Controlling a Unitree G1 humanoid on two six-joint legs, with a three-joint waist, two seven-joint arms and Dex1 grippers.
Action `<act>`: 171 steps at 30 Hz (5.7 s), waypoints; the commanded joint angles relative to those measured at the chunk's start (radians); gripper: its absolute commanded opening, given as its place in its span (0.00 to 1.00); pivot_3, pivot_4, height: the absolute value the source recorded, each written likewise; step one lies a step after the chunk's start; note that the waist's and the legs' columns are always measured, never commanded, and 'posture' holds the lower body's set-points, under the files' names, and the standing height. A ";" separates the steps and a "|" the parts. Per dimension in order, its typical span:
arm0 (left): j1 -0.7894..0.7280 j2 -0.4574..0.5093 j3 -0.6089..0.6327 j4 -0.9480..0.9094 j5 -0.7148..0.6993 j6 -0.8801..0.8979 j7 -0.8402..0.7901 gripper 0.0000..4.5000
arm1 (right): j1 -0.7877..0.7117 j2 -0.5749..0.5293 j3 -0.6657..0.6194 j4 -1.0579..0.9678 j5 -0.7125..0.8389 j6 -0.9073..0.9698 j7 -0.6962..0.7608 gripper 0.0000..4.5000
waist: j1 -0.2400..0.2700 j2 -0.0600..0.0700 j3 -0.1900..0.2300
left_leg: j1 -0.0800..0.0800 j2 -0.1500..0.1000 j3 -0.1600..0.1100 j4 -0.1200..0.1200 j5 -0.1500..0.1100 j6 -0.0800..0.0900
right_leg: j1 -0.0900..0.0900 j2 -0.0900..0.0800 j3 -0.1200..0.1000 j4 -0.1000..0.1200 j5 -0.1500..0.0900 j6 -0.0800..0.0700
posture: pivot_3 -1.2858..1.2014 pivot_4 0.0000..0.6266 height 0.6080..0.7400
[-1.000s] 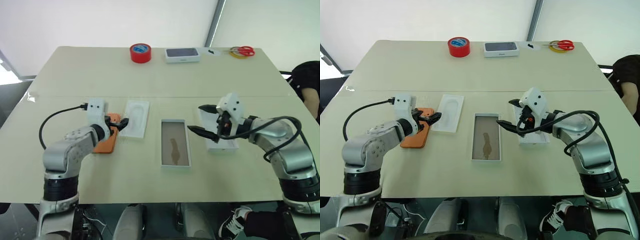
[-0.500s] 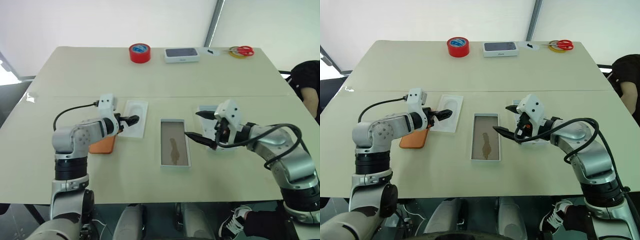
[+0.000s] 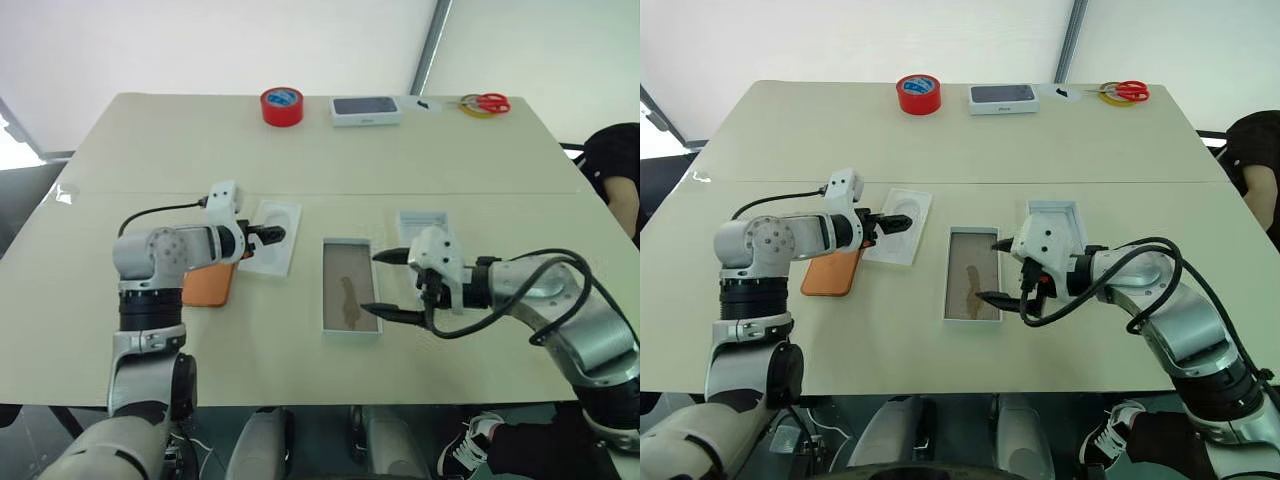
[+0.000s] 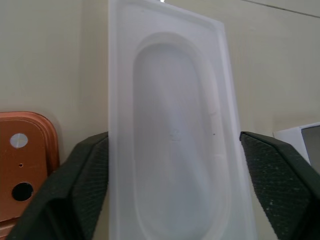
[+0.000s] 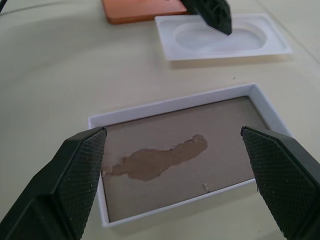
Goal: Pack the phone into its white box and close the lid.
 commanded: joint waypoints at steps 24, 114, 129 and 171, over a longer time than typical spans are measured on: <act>0.048 -0.045 0.360 -0.217 -0.088 0.148 0.035 0.00 | -0.071 0.003 0.053 -0.051 -0.028 0.048 -0.005 1.00 | 0.000 -0.001 0.000 | 0.000 0.000 0.000 0.000 0.000 -0.001 | -0.001 -0.001 0.000 0.000 0.000 0.000 | 0.52 0.24 0.94; 0.098 -0.405 0.246 -0.470 0.045 0.284 0.142 0.21 | -0.202 0.170 0.009 0.322 -0.203 -0.111 -0.023 0.77 | -0.002 -0.002 0.001 | -0.001 -0.002 -0.001 -0.001 0.002 -0.004 | -0.001 -0.002 -0.001 0.000 0.000 0.000 | 0.52 0.24 0.94; 0.034 -0.224 0.347 -0.522 -0.012 0.274 0.047 0.76 | -0.301 0.258 0.058 0.379 -0.251 -0.107 -0.098 0.25 | -0.006 -0.002 0.001 | -0.001 0.000 -0.001 -0.001 0.002 -0.004 | -0.001 0.001 -0.001 0.000 0.000 0.000 | 0.52 0.24 0.94; 0.943 0.353 0.041 -0.768 0.050 -0.775 -0.567 0.76 | -0.669 0.692 0.293 1.094 -0.633 -0.243 -0.409 0.01 | -0.033 0.000 0.002 | -0.003 0.000 0.001 -0.005 0.002 -0.004 | -0.008 -0.002 -0.001 0.000 0.000 -0.008 | 0.52 0.24 0.94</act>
